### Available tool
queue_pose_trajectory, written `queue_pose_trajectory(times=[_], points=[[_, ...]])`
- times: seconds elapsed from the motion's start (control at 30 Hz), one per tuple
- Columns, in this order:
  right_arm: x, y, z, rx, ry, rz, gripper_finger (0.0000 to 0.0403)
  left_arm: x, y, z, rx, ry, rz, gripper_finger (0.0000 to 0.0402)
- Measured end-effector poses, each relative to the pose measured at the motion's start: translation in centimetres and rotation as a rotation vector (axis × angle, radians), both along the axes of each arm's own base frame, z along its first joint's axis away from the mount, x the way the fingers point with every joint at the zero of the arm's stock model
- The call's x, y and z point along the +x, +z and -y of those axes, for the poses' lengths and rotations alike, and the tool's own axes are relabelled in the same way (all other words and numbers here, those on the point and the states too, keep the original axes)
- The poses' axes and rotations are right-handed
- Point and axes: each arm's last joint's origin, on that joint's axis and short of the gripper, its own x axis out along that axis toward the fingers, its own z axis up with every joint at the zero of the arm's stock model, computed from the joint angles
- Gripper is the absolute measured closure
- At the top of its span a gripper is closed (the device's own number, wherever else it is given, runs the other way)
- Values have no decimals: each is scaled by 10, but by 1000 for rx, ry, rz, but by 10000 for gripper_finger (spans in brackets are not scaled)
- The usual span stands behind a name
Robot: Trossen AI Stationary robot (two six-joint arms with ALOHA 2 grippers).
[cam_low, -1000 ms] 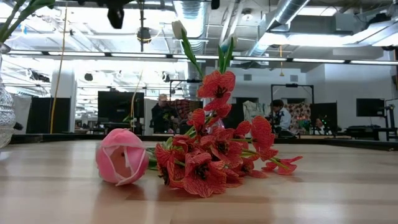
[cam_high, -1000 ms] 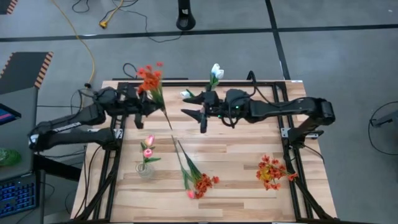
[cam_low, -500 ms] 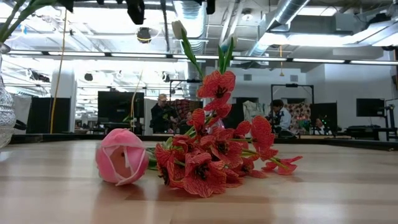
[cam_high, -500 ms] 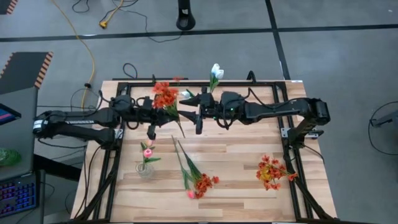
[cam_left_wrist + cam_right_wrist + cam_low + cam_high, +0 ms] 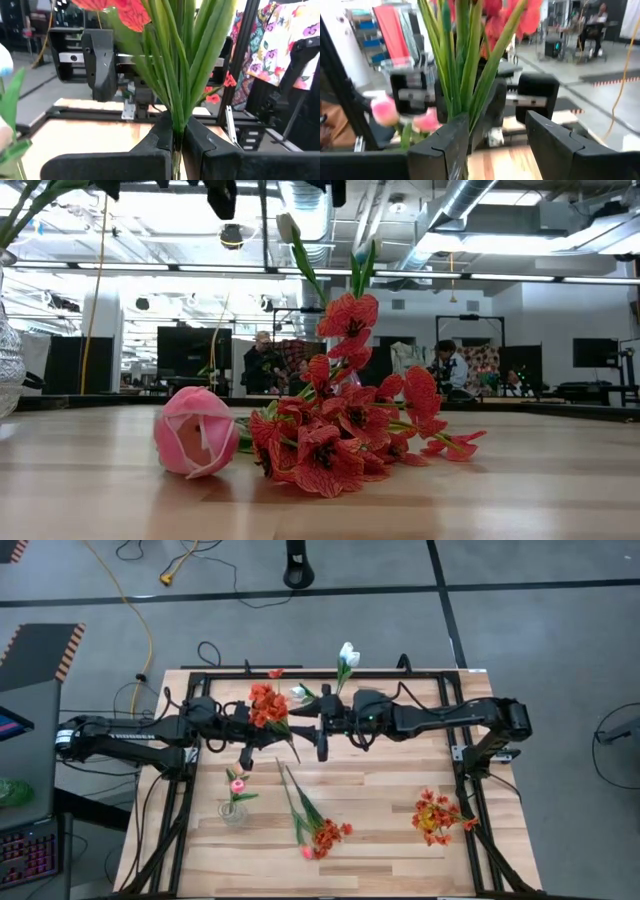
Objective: Sort flowers into vase by color
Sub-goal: Put left orange flower bouquet into the yellow vase
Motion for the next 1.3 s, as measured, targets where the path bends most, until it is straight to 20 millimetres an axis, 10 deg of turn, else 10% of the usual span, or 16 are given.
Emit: queue_pose_trajectory(times=[0.8, 1.3], points=[[-11, 4, -6, 90, 64, -69, 182, 0, -3, 2, -4, -14, -33, 401], [21, -17, -8, 84, 83, 86, 182, 2, -4, 9, 29, -13, -39, 401]])
